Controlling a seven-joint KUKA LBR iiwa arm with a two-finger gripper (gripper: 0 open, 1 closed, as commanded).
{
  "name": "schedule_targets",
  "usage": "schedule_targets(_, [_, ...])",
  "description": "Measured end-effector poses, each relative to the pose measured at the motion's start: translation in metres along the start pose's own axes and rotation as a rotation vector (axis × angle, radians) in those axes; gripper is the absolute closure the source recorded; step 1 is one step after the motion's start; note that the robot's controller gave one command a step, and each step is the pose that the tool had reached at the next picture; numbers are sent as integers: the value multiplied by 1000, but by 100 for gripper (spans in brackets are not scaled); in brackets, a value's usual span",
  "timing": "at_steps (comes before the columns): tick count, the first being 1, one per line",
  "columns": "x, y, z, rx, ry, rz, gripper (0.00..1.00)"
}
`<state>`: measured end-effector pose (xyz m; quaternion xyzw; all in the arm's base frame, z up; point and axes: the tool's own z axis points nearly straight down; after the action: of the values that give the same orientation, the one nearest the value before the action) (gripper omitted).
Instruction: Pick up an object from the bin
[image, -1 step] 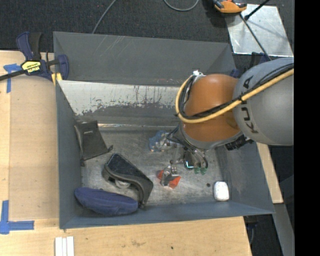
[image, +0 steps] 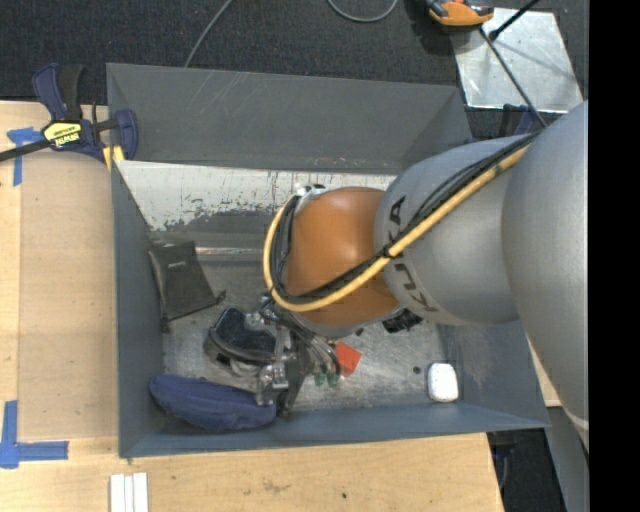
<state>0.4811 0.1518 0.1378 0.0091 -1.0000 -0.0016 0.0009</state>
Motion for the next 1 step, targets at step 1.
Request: schedule_targets(1, [-53,-32,46,-5,1,-92,0])
